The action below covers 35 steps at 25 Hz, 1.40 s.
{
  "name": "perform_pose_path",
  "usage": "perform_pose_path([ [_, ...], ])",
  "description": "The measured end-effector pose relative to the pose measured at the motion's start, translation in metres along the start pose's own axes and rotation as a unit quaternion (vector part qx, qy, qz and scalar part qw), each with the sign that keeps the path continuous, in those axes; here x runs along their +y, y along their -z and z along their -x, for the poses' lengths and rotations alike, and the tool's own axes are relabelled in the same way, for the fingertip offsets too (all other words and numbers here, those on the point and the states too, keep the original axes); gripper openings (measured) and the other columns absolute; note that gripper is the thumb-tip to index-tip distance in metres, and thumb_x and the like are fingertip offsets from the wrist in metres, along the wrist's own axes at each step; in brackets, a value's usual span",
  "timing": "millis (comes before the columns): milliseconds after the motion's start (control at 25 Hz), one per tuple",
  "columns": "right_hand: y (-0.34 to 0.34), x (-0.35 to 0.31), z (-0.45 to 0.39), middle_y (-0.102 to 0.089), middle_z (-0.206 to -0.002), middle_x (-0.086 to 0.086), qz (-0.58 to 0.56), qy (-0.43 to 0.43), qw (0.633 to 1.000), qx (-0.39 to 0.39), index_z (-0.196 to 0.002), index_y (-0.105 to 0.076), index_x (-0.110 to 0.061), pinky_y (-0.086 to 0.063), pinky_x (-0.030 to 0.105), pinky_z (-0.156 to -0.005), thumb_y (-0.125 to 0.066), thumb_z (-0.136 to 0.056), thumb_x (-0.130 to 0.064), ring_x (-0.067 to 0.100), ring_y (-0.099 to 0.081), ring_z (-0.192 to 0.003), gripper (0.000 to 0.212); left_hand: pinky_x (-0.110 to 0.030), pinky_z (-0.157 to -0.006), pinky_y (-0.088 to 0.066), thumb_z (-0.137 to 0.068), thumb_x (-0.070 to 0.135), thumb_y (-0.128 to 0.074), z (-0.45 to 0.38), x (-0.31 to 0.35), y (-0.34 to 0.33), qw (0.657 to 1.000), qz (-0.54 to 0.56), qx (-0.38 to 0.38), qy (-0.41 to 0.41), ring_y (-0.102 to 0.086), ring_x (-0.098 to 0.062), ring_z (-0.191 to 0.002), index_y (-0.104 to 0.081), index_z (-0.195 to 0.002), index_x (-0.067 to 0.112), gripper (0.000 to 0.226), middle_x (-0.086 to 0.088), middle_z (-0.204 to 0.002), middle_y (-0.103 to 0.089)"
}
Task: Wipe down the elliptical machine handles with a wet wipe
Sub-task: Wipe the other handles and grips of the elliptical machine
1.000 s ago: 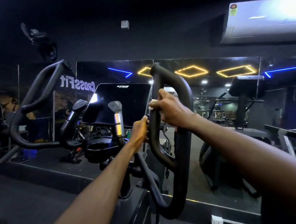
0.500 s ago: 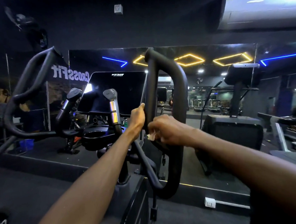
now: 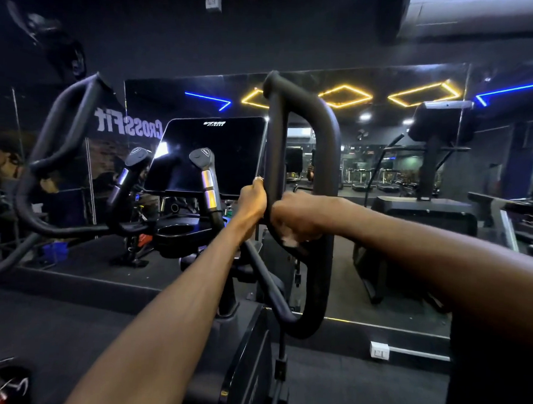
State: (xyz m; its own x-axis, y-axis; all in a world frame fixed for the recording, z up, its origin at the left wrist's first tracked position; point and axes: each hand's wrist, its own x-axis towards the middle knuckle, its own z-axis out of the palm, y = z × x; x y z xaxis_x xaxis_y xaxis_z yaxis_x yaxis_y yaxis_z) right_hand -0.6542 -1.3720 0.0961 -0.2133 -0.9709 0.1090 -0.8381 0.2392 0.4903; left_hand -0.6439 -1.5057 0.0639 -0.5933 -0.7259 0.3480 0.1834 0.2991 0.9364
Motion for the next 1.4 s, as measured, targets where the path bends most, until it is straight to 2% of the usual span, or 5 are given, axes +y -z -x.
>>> perform_pose_path([
  [600, -0.007, -0.001, -0.006, -0.058, -0.072, 0.002, -0.044, -0.029, 0.997, -0.054, -0.066, -0.052, -0.020, -0.048, 0.027, -0.050, -0.066, -0.081, -0.003, 0.023, -0.062, -0.071, 0.027, -0.033, -0.051, -0.052, -0.105, 0.034, -0.032, 0.003, -0.008, 0.016, 0.997, -0.053, -0.041, -0.021, -0.059, -0.020, -0.062, -0.062, -0.087, 0.006, 0.045, -0.008, -0.070, -0.059],
  [800, -0.013, 0.005, 0.002, -0.062, -0.091, 0.009, -0.151, -0.056, 0.980, 0.117, -0.070, -0.045, -0.028, -0.055, 0.046, -0.078, -0.060, -0.080, -0.007, 0.031, -0.060, -0.091, 0.028, -0.032, -0.051, -0.049, -0.105, 0.032, -0.033, 0.002, -0.006, 0.015, 0.997, -0.040, -0.043, -0.044, -0.054, -0.021, -0.058, -0.059, -0.075, 0.009, 0.046, -0.005, -0.061, -0.054],
  [920, -0.029, -0.011, 0.002, -0.064, -0.092, 0.009, -0.105, -0.024, 0.990, 0.088, -0.080, -0.062, -0.018, -0.057, 0.047, -0.075, -0.061, -0.086, -0.010, 0.031, -0.065, -0.085, 0.010, -0.020, -0.038, -0.039, -0.105, 0.030, -0.036, 0.000, -0.003, 0.016, 0.997, -0.053, -0.022, -0.048, -0.046, -0.013, -0.051, -0.052, -0.066, 0.013, 0.045, -0.001, -0.056, -0.048],
  [1080, -0.032, -0.014, -0.008, -0.060, -0.102, 0.011, -0.112, 0.007, 0.969, 0.220, -0.098, -0.071, -0.008, -0.056, 0.049, -0.069, -0.062, -0.085, -0.005, 0.031, -0.062, -0.083, 0.016, -0.019, -0.039, -0.036, -0.103, 0.030, -0.040, -0.007, -0.001, 0.018, 0.998, -0.049, -0.015, -0.036, -0.045, -0.010, -0.048, -0.055, -0.067, 0.015, 0.043, 0.002, -0.054, -0.051],
  [1400, -0.026, -0.009, 0.002, -0.049, -0.115, 0.006, -0.020, 0.067, 0.995, 0.072, -0.103, -0.066, -0.004, -0.051, 0.032, -0.075, -0.061, -0.090, -0.004, 0.023, -0.056, -0.094, 0.014, -0.027, -0.046, -0.047, -0.105, 0.035, -0.033, -0.012, -0.014, 0.031, 0.999, -0.009, -0.040, -0.007, -0.055, -0.012, -0.049, -0.062, -0.083, 0.010, 0.044, -0.003, -0.064, -0.061],
])
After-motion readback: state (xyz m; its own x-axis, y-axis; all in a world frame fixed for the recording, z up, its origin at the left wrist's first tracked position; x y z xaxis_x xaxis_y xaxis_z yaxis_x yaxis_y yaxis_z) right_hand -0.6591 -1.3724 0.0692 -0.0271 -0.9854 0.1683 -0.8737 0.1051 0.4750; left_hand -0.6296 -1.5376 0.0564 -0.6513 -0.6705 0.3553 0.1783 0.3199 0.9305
